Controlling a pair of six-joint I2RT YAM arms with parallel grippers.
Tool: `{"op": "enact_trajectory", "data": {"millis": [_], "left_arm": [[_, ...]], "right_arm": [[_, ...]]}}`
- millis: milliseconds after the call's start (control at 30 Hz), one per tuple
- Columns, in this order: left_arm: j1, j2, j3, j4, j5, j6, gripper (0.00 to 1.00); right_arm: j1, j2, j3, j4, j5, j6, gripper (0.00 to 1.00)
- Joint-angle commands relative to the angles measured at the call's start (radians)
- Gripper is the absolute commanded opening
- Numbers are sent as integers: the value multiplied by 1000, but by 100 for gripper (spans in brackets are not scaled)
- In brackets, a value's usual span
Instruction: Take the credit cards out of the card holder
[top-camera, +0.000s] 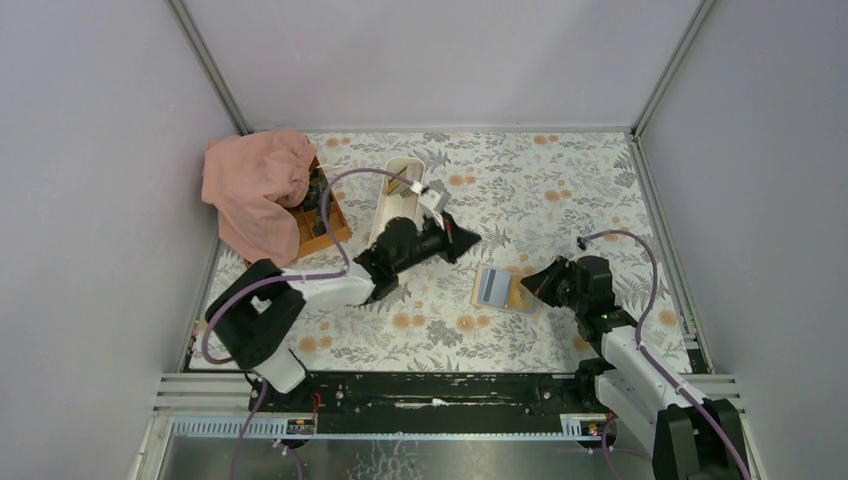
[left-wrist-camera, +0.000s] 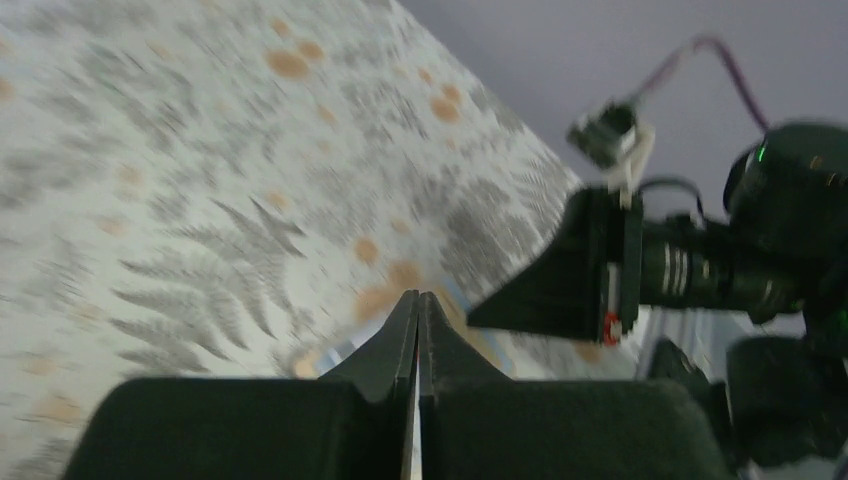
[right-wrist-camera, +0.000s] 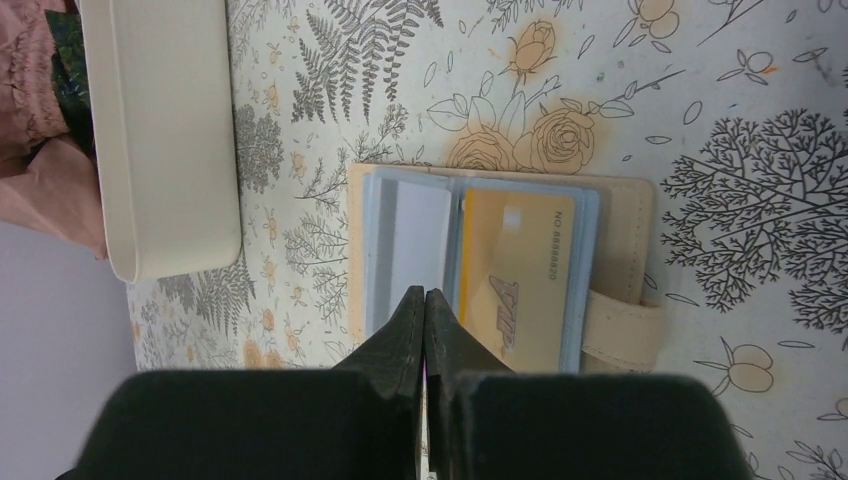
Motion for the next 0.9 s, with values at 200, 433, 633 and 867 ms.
{"op": "enact_trajectory", "data": {"millis": [200, 433, 633, 867], "left_arm": [[-151, 236, 82, 68, 138, -148, 66], [-156, 306, 86, -1, 117, -114, 0], [-169, 328, 96, -5, 134, -127, 0], [-175, 381, 143, 44, 205, -196, 64]], "right_arm": [[-2, -146, 21, -106, 118, -67, 10], [-1, -79, 21, -90, 75, -71, 20], [-2, -86, 25, -143, 189, -49, 0], [-1, -48, 10, -147, 202, -42, 0]]}}
